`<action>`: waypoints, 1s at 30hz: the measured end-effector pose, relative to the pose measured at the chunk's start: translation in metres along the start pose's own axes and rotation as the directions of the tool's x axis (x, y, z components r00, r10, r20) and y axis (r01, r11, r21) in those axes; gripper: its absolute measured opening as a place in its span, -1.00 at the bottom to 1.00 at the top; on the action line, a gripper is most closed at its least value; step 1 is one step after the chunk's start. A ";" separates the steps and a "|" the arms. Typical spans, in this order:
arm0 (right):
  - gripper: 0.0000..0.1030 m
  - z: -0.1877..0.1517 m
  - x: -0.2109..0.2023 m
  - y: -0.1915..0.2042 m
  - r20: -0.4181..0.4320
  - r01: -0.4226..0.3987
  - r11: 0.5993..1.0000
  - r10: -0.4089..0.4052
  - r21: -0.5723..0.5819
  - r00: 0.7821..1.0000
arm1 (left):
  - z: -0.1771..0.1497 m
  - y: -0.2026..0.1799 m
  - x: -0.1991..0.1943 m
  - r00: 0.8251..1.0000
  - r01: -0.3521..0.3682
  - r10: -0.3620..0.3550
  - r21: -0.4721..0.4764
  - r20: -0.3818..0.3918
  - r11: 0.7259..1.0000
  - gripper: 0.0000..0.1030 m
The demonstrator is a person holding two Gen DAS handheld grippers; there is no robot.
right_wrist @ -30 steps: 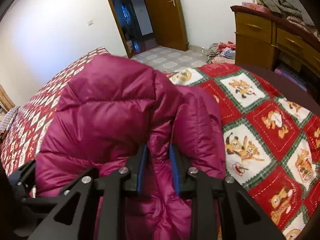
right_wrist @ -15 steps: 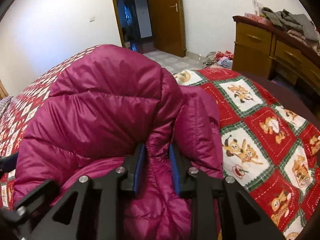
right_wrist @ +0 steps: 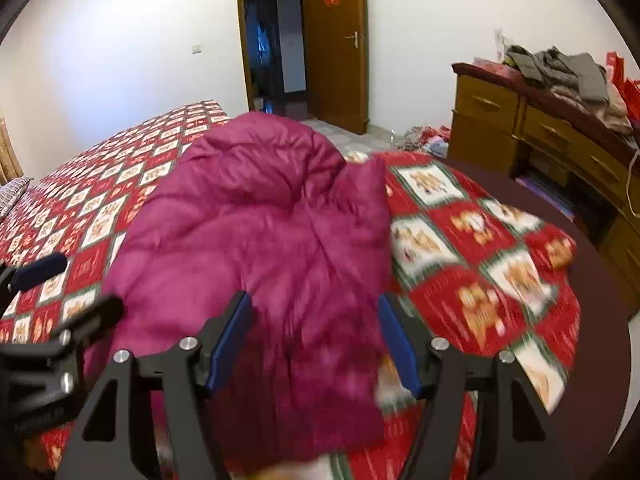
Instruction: Fold large clothes
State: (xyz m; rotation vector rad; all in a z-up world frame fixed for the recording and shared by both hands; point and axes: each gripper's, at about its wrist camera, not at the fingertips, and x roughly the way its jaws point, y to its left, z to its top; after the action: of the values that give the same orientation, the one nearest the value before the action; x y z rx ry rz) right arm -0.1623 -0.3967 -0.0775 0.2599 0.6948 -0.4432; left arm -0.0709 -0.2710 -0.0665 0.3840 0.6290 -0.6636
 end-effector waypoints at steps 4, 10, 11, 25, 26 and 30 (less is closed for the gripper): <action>0.39 -0.012 -0.023 -0.007 -0.006 -0.020 0.999 0.020 0.033 1.000 | -0.011 -0.003 -0.018 0.999 0.041 -0.041 -0.019 -0.005 0.999 0.61; 0.45 -0.027 -0.061 -0.014 0.039 -0.064 0.993 0.061 0.100 0.997 | -0.026 -0.013 -0.052 0.999 0.030 -0.030 -0.026 0.021 0.999 0.61; 0.45 -0.029 -0.066 -0.013 0.041 -0.073 0.992 0.069 0.106 0.997 | -0.028 -0.015 -0.059 0.999 0.023 -0.022 -0.024 0.029 0.999 0.61; 0.58 -0.032 -0.121 -0.009 0.132 -0.107 0.987 0.091 0.117 0.987 | -0.036 -0.016 -0.140 0.986 -0.001 0.015 -0.083 0.168 0.997 0.61; 0.58 -0.030 -0.128 -0.009 0.151 -0.110 0.987 0.092 0.116 0.984 | -0.035 -0.015 -0.145 0.983 -0.003 0.019 -0.088 0.183 0.996 0.61; 0.66 -0.025 -0.150 -0.006 0.220 -0.114 0.988 0.088 0.107 0.972 | -0.030 -0.015 -0.166 0.971 -0.016 0.038 -0.096 0.236 0.995 0.62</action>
State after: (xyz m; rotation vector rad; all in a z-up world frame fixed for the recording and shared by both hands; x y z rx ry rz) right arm -0.2817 -0.3470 0.0029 0.3527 0.4421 -0.4083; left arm -0.1952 -0.1917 0.0170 0.2208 0.4243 -0.6403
